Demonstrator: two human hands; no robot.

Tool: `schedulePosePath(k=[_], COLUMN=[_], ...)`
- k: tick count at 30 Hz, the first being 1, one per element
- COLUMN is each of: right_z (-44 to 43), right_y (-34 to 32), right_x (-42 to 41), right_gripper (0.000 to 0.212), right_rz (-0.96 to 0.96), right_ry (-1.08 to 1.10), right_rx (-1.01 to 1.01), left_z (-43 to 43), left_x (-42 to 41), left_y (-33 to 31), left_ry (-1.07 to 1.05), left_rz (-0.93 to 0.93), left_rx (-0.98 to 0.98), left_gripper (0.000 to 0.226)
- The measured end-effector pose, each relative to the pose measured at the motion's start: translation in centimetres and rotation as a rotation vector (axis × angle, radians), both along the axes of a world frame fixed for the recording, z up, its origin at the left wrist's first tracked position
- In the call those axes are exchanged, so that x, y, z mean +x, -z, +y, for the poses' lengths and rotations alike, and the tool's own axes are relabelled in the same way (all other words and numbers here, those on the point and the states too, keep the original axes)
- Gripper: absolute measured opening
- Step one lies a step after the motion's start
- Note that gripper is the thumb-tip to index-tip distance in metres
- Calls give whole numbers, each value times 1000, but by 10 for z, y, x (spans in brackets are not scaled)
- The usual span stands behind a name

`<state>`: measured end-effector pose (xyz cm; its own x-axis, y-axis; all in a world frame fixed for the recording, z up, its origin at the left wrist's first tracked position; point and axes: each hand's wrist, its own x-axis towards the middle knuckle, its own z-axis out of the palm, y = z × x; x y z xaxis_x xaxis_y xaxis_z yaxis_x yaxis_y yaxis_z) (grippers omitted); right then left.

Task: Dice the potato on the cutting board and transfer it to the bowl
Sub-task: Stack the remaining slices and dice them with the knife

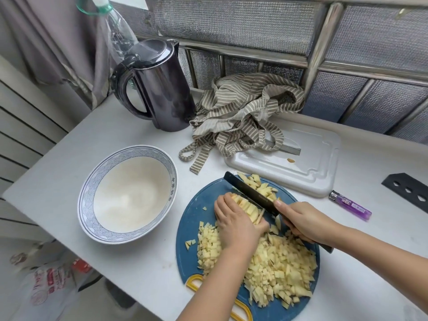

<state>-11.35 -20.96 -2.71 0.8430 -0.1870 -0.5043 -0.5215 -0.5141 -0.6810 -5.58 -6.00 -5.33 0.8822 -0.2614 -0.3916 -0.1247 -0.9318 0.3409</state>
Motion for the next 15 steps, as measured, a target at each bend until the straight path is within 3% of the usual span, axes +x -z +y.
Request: schedulePosePath(k=[7, 15], right_z=[-5, -3], right_y=[-14, -16], right_x=[-8, -12], right_gripper=[55, 56], right_rz=[-68, -139], right_ry=[3, -338], right_rx=[142, -264], left_z=[-4, 11], left_x=[-4, -16], left_y=[0, -5], left_ry=[-165, -119], left_rz=[-63, 14], left_rx=[-91, -33], left_gripper=[113, 124])
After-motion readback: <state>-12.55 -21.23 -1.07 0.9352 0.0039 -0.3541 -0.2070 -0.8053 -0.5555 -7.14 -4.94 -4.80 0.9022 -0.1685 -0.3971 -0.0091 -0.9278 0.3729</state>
